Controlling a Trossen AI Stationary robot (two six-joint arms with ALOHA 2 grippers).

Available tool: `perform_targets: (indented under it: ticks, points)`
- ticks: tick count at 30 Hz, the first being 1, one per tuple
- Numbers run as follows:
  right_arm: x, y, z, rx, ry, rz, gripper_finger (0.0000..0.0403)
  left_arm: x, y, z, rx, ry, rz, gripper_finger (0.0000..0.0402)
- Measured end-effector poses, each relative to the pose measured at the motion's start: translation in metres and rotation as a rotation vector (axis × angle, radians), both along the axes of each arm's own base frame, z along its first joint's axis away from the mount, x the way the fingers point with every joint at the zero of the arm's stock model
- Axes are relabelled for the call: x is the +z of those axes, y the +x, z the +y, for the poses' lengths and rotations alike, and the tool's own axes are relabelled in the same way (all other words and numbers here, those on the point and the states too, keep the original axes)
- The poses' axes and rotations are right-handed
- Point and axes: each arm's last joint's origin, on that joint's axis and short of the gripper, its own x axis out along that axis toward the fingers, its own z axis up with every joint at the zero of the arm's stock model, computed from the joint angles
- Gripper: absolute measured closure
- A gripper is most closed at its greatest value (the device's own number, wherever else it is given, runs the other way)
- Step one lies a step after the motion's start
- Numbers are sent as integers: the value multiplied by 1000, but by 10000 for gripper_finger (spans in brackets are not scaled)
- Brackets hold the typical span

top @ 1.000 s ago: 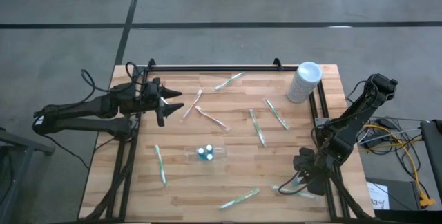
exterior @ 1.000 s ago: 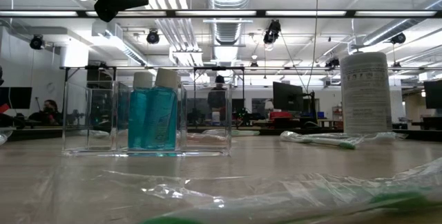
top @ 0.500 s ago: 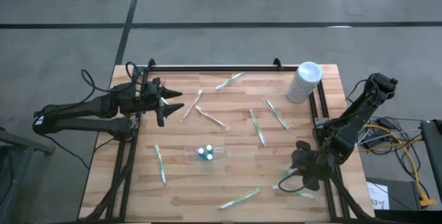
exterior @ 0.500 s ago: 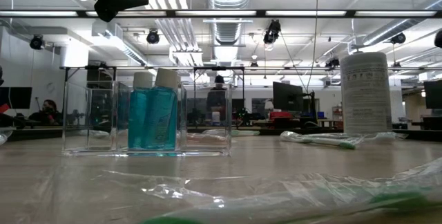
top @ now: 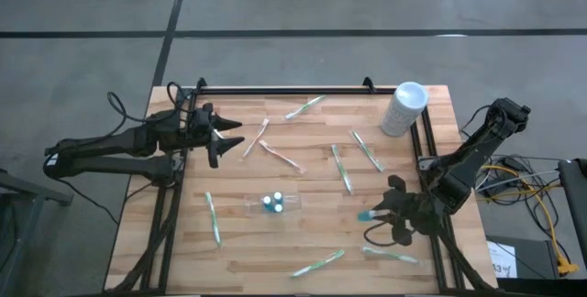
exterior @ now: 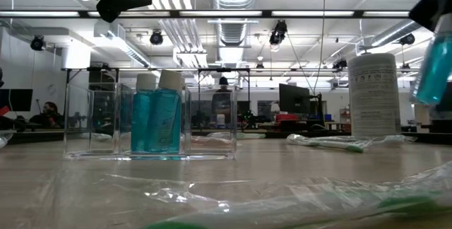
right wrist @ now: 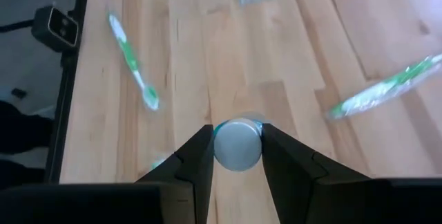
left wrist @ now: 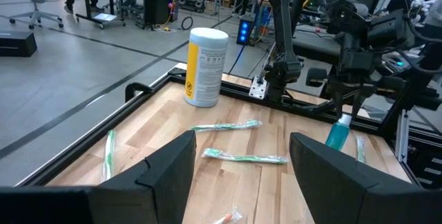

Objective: Pick & Place toothbrushing station
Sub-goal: Put the blue mouthwash into the transparent organizer

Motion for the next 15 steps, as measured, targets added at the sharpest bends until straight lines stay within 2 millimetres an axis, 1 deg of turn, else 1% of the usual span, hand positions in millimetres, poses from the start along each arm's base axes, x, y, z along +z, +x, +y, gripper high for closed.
perform_targets:
  ticks: [8, 15]
  points:
    - [15, 20, -16, -39, -50, -45, 296, 0, 0, 0, 1, 0, 0, 162]
    - [28, 40, -29, -7, -74, -132, 296, 0, 0, 0, 5, 1, 0, 162]
